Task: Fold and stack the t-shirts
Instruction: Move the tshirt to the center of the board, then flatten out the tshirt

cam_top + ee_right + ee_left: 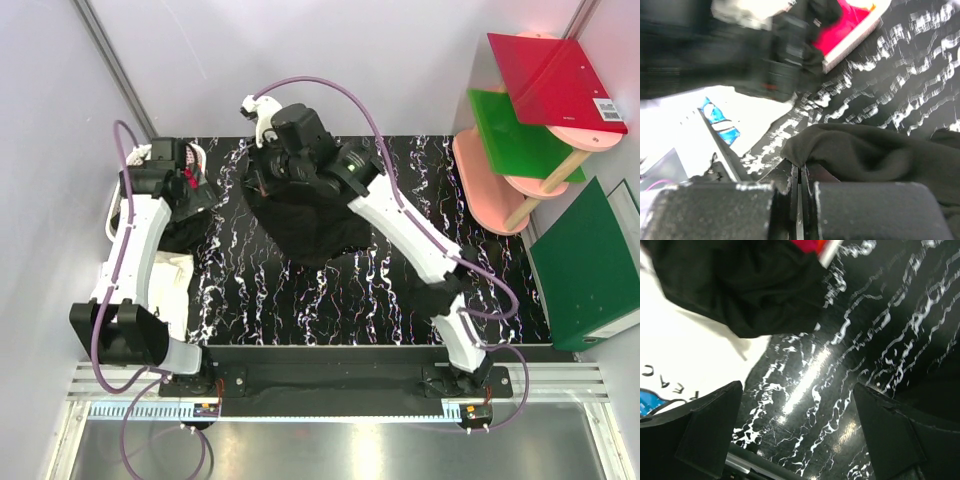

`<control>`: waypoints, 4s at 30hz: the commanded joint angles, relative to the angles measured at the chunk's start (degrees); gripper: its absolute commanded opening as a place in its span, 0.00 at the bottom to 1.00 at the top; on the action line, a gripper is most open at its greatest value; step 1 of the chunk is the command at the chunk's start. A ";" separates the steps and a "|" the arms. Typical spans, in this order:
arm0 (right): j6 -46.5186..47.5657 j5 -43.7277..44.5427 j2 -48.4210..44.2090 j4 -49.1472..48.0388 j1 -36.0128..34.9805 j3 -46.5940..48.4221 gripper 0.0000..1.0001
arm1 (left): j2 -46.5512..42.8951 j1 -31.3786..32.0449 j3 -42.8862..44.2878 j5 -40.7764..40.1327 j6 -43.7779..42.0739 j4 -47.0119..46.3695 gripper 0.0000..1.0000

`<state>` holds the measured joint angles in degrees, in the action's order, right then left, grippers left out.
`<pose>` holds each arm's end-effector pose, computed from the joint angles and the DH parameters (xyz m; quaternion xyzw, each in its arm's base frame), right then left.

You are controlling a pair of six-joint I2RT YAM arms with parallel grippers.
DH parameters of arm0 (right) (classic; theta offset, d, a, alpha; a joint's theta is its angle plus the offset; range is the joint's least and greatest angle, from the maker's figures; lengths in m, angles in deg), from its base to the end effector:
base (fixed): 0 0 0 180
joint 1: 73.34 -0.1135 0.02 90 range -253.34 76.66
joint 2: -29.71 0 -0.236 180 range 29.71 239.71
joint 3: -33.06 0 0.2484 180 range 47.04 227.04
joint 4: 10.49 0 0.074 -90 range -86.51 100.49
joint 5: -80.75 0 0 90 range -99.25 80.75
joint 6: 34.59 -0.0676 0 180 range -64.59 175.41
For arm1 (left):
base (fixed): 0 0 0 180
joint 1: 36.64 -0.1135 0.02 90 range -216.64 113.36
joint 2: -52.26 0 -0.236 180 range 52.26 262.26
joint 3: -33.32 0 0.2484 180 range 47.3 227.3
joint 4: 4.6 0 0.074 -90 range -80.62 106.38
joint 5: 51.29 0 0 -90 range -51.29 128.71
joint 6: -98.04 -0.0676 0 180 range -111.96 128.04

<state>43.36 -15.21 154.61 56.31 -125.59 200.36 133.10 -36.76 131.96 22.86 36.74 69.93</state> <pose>0.2804 0.3736 0.4162 -0.3149 0.7786 0.3249 0.4348 0.2952 0.0191 0.3062 -0.2744 0.9093 0.0580 0.3074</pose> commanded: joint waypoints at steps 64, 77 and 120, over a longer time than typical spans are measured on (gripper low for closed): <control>-0.60 26.74 -6.49 1.85 4.25 -16.54 0.99 | 16.01 11.10 15.02 5.47 -4.80 4.67 0.99; -10.71 22.92 -19.08 -1.13 17.00 -47.74 1.00 | 35.78 20.77 18.25 24.11 -7.79 1.32 0.99; -5.70 14.83 -19.87 -1.58 21.22 -54.17 1.00 | 48.98 23.68 25.03 21.22 -2.87 -0.79 0.00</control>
<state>37.15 0.09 137.19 55.69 -104.78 146.50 181.14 -13.07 156.22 43.58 34.45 69.65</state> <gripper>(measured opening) 0.994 0.008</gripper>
